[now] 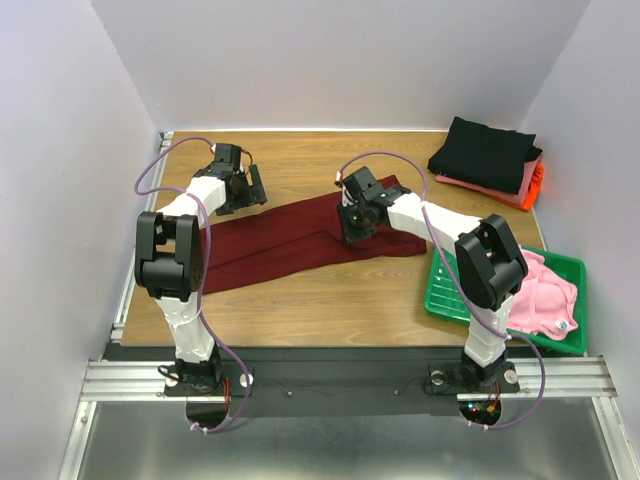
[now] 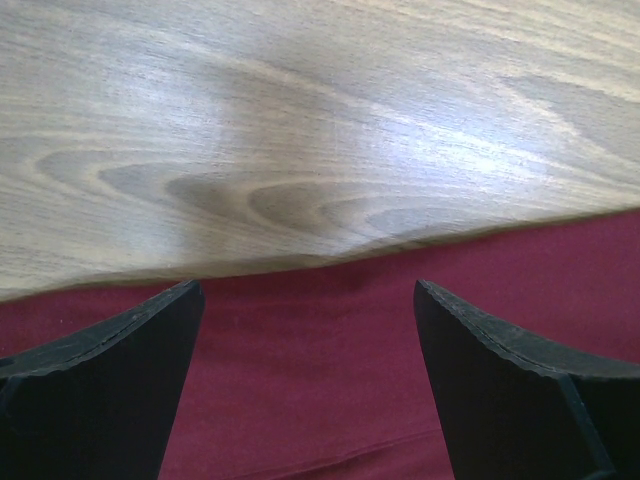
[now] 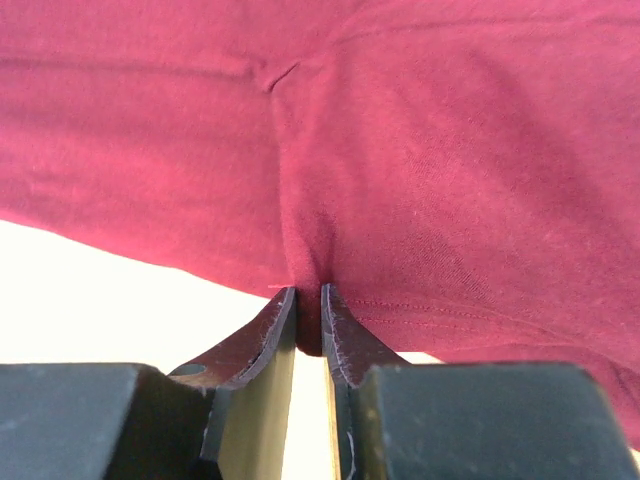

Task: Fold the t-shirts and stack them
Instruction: Fold the tshirt

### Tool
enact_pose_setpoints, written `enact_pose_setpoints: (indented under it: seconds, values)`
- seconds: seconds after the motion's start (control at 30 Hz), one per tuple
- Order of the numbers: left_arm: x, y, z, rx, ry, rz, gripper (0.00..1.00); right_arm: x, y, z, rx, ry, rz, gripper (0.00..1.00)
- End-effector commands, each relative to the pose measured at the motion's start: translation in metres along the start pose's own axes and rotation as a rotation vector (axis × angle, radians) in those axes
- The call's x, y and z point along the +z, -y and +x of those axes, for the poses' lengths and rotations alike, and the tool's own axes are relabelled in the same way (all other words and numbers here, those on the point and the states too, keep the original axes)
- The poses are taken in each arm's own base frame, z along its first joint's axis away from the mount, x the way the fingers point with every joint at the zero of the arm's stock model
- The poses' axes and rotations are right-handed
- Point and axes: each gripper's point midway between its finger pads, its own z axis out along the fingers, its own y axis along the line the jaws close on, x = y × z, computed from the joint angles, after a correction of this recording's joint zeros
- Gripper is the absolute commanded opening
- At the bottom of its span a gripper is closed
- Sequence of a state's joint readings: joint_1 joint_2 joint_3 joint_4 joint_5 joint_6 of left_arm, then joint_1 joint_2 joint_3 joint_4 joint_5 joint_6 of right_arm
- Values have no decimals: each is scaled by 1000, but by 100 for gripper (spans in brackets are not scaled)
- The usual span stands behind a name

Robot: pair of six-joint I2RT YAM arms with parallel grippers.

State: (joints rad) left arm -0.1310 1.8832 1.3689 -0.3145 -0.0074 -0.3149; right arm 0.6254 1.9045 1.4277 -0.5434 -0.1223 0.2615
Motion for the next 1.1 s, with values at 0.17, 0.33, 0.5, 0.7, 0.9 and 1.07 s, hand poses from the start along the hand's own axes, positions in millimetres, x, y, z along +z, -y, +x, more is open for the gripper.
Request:
enact_pose_setpoints:
  seconds: [0.17,0.33,0.5,0.7,0.9,1.07]
  values:
    - [-3,-1,3,26,-12,0,99,-16,-17,7,-13,-45,-48,22]
    - [-1,-1,5,28,-20,-3,98,-21,-30,6,-18,-71,-108,32]
    - [-3,4,4,36,-21,27,99,-36,-30,-26,22,9,-55,58]
    - [-8,15,11,123,-24,104,99,-47,29,-64,164,116,125,59]
    - [-8,45,43,239,-83,220,98,-24,98,-60,265,101,255,59]
    - [1,62,77,280,-168,275,98,9,135,-39,355,32,292,57]
